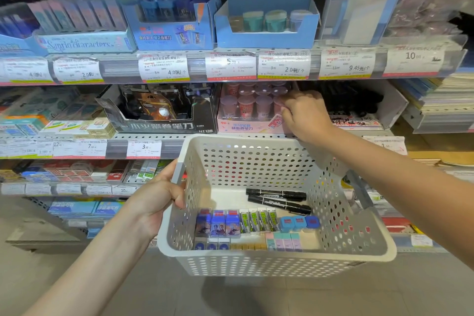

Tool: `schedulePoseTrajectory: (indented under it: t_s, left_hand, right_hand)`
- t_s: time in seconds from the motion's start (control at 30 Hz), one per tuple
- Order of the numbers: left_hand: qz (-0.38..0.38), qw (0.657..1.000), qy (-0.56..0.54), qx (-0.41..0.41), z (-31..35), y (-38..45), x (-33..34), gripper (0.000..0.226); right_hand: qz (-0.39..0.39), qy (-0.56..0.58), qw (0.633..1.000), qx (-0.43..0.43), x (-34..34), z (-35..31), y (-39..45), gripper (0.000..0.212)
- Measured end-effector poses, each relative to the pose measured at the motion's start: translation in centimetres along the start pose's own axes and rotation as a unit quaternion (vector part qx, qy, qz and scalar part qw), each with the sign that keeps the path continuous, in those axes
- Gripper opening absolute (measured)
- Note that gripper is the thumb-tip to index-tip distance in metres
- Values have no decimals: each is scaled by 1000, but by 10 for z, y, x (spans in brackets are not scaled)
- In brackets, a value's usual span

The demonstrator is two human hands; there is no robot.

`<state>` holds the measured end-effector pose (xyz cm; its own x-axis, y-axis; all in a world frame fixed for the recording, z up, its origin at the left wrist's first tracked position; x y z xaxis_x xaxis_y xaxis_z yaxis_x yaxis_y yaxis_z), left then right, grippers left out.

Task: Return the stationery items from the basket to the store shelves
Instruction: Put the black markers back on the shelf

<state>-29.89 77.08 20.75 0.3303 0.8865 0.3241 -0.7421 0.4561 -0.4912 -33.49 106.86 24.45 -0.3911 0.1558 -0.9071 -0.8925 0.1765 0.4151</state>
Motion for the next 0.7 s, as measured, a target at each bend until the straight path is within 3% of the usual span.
schedulePoseTrajectory:
  t_s: [0.17, 0.27, 0.37, 0.47, 0.53, 0.6, 0.7]
  left_hand:
    - [0, 1000, 7, -5, 0, -2, 2, 78]
    - [6, 1000, 16, -1, 0, -3, 3, 78]
    - [8, 1000, 27, 1, 1, -3, 5, 77]
    - [6, 999, 31, -7, 0, -4, 7, 78]
    - [9, 1000, 26, -9, -2, -5, 9, 78]
    - [11, 1000, 16, -8, -3, -6, 11, 77]
    - [8, 1000, 2, -14, -5, -5, 13, 77]
  right_hand:
    - [-18, 25, 999, -22, 1, 4, -9, 19]
    - [-41, 32, 998, -37, 0, 6, -12, 26]
    - [35, 82, 994, -64, -21, 0, -22, 37]
    - [105, 142, 972, -156, -54, -23, -50, 35]
    - [27, 142, 964, -223, -54, -45, -71, 29]
    - [-131, 94, 955, -251, -36, -63, -87, 22]
    - [-328, -32, 906, -266, 6, -70, -107, 17]
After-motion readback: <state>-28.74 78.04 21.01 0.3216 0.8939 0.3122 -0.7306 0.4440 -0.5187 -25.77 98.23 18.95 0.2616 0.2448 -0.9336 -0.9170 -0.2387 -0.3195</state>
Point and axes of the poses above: each hand's wrist, its own y-axis towards the middle knuckle, its own x-axis out of the palm, z = x × y, the point moved 6 cm from there along y, towards the middle knuckle, and after that the axes turned 10 degrees about -y, right-handed, at the moved point
